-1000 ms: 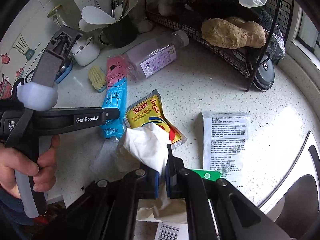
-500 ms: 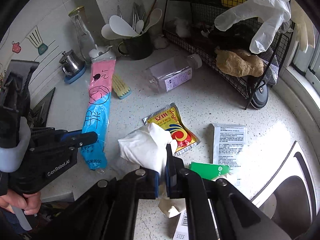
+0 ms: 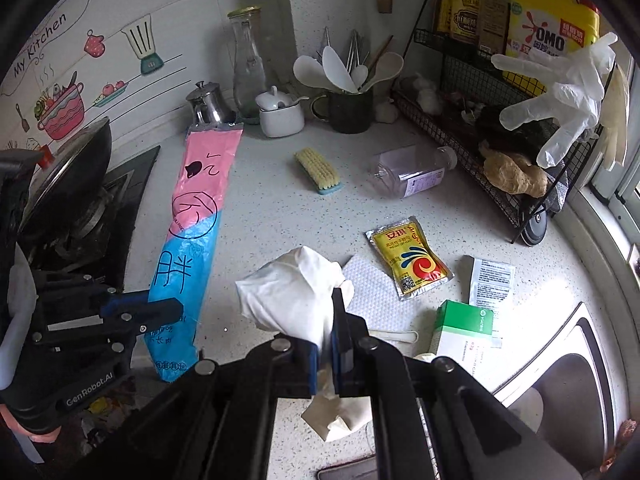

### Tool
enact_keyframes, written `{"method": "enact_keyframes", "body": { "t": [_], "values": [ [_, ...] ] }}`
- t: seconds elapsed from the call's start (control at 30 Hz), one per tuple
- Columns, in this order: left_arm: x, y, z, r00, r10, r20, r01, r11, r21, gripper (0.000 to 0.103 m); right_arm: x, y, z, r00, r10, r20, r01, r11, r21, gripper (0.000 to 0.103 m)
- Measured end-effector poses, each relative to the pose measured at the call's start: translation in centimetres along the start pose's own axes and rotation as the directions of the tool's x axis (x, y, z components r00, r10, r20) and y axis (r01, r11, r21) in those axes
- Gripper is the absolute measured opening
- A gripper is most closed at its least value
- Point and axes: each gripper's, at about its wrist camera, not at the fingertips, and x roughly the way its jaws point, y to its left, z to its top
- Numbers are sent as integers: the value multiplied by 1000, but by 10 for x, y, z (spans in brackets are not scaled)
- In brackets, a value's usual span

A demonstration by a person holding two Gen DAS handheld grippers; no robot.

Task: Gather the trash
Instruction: 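Grasp the pink-and-blue plastic bag with the left gripper while the right gripper holds the glove, then carry the bag and glove down over the red bucket with both grippers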

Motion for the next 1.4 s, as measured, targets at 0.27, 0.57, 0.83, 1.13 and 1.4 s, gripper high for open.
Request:
{"method": "enact_keyframes", "body": {
  "t": [0.27, 0.57, 0.83, 1.13, 1.4],
  "values": [
    [-42, 29, -64, 1000, -1, -4, 1, 1000, -25, 6, -18, 56, -27, 1000, 17, 10, -16, 998, -54, 5],
    [-81, 55, -153, 999, 3, -32, -5, 998, -66, 6, -39, 124, -84, 999, 38, -22, -39, 996, -82, 5],
    [-82, 66, -241, 991, -28, -129, 18, 997, -81, 6, -38, 163, -152, 995, 32, -96, -39, 997, -72, 5],
    [-39, 68, -306, 961, -63, -268, 34, 993, -110, 6, -4, 176, -217, 983, 28, -184, -35, 999, -34, 5],
    [51, 72, -334, 931, -105, -349, 67, 991, -119, 6, 62, 162, -270, 972, -5, -235, 8, 1000, 13, 5]
  ]
}}
